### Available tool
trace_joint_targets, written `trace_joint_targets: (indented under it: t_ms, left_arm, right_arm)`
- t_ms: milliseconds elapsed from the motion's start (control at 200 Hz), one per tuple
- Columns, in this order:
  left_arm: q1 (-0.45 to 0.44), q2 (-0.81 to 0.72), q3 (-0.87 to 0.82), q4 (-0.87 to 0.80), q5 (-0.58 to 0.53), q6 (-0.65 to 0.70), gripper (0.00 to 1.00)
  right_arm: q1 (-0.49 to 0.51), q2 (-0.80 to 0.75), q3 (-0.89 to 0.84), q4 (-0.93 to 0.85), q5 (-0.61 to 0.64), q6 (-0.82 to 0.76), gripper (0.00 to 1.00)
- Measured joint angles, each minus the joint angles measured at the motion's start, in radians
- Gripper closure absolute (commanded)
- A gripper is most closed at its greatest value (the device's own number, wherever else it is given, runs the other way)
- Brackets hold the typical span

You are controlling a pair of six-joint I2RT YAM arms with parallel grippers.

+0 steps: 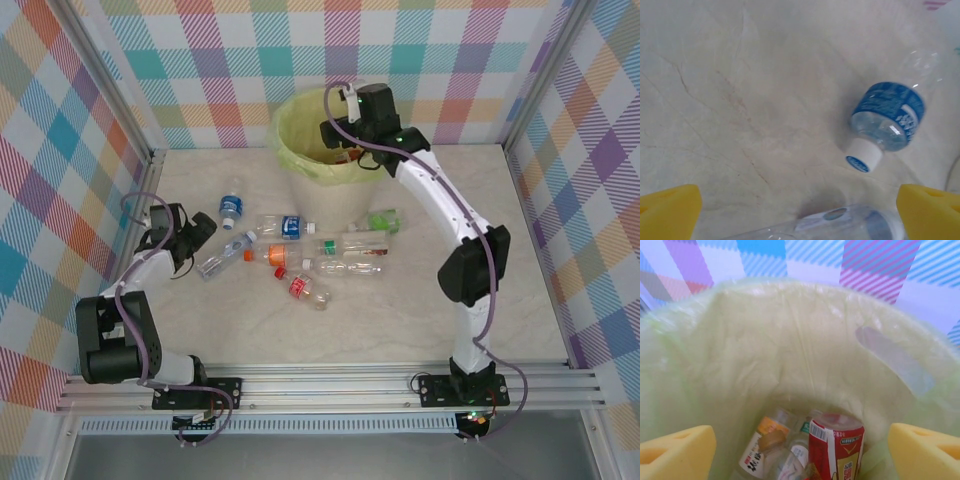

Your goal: Put the plastic bottles in the bin

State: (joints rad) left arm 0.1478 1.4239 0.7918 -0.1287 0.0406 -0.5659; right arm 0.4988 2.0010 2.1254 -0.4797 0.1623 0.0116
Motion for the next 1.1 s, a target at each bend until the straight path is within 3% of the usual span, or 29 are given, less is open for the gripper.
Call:
trace_joint_targets:
  t_ms: [265,670,815,1100]
  left_arm:
    - [0.000,0.067,0.004,0.015,0.058,0.003,0.00]
    - [0.000,0.051,-0.045,0.030,0.111,0.005,0.00]
    - [-0.018,-0.007,-0.096,0.001,0.113,0.005,0.00]
    - [-0.193,-0.146,-0.157,-0.106,0.005,0.013,0.00]
  right_arm:
    - [0.000,-0.233,-0.266,0.154,-0.058,0.007,0.00]
    - [0.000,-0.642,-0.859,0.425,-0.122,0.061,0.00]
    - [0.000,-0.737,-0.988,0.494,-0.099,0.082,0.00]
    - [0.000,-0.758,-1.033,0.541,-0.053,0.089,0.00]
